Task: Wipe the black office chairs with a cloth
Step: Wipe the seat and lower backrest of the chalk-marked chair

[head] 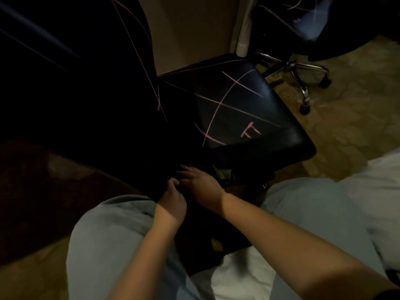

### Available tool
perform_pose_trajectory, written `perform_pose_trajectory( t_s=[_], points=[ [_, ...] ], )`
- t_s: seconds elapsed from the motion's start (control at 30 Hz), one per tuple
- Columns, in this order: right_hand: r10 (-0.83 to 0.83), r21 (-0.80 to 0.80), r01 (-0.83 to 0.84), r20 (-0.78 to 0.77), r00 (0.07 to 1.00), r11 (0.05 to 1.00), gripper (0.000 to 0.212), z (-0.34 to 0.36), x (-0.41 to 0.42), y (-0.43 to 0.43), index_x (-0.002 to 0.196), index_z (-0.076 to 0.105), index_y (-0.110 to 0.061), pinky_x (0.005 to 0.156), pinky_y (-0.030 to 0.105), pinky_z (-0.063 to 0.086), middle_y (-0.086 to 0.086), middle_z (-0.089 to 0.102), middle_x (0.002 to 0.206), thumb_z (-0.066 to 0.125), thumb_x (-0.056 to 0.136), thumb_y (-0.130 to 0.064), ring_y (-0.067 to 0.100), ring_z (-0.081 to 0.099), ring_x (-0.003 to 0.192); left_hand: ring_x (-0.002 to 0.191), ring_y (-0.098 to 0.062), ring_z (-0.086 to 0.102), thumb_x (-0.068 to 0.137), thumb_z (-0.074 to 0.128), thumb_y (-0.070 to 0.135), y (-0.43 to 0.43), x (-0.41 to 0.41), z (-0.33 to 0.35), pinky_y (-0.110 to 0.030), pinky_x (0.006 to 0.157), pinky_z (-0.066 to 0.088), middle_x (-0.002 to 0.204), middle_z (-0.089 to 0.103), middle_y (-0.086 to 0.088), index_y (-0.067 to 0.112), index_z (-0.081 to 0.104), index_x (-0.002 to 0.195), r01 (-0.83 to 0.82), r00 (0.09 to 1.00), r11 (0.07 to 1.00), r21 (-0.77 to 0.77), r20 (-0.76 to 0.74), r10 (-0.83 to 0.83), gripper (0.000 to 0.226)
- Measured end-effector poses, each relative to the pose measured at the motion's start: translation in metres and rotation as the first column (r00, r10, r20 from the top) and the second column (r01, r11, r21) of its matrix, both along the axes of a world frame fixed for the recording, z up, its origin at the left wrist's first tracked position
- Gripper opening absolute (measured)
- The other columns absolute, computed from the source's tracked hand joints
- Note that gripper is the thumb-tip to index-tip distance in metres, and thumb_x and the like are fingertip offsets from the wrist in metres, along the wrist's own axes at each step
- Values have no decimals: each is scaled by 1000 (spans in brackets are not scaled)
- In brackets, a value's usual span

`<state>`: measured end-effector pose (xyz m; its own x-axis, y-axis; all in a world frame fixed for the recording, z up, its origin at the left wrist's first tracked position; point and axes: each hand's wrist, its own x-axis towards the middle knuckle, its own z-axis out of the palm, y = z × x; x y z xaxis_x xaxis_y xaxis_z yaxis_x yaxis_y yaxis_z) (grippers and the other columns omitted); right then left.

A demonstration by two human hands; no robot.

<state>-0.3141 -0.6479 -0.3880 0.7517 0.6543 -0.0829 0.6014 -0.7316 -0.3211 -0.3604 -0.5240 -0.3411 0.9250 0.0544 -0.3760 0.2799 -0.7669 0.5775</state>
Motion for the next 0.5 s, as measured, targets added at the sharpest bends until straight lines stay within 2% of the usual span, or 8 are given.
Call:
perform_pose_trajectory(
  t_s=[0.1,0.2,0.33,0.43,0.5],
  points=[
    [30,-134,-26,33,999,991,47,4,21,-1,145,41,-15,119,35,1,4,29,157,48,98,-18,26,4,149,114,-38,54,99,35,3,1,2,-6,-38,86,41,130,51,-24,3,33,136,17,1000,1000,-21,-7,-17,37],
    [-70,-216,82,64,995,973,52,13,51,8,150,31,-20,119,39,-3,-1,18,160,44,100,-24,28,-7,149,129,-33,45,100,36,6,2,3,-10,-33,98,37,143,42,-19,7,25,146,24,1000,999,-37,9,-23,47],
    [-140,-176,139,9,990,975,50,10,74,19,149,34,-21,121,40,3,-3,21,160,44,99,-26,30,-3,149,140,-30,32,99,38,7,3,3,-19,-37,113,29,153,31,-16,10,17,151,43,997,999,-25,61,-42,56],
    [-78,-101,76,-21,997,992,48,1,67,18,142,46,-18,119,47,12,3,36,154,38,96,-26,30,11,148,143,-31,27,97,41,2,2,5,-22,-43,115,27,154,27,-17,9,15,152,19,992,999,-32,126,-15,61],
    [-35,-62,33,-35,999,997,46,-2,56,10,139,51,-16,119,47,12,5,40,152,40,95,-24,31,14,147,142,-31,29,95,43,1,2,7,-23,-48,113,30,154,28,-16,12,15,152,-15,987,998,-56,157,23,64]
  ],
)
